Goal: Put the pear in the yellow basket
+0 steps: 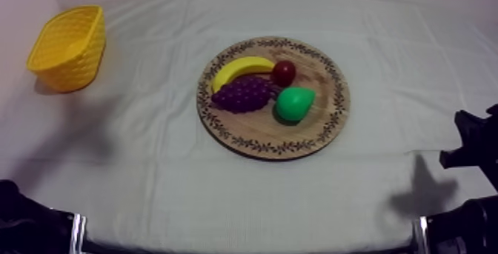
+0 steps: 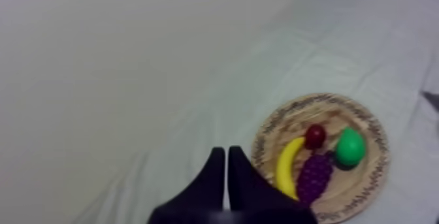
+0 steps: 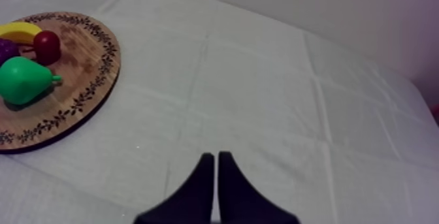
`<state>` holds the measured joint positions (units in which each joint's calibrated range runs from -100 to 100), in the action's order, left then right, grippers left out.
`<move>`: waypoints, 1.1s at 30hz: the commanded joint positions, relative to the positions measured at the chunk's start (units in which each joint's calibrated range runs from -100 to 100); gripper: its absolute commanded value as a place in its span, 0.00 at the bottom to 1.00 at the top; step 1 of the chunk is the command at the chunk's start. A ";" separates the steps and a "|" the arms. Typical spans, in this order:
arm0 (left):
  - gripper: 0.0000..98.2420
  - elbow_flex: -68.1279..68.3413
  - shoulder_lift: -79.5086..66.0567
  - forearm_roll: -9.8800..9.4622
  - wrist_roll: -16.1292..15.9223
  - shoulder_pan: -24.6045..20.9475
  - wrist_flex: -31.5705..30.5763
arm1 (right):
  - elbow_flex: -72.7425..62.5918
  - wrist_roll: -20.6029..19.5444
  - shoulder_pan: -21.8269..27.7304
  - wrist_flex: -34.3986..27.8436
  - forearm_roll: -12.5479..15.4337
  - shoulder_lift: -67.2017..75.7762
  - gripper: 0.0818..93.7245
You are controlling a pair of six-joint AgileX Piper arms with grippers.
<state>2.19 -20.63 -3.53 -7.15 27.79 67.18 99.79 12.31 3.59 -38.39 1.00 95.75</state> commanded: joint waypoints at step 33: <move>0.78 -24.38 46.78 -2.28 2.24 11.04 15.28 | -0.01 0.01 0.01 0.00 0.00 0.01 0.00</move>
<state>-22.16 25.26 -5.73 -4.95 38.83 81.86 99.79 12.31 3.59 -38.39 1.00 95.75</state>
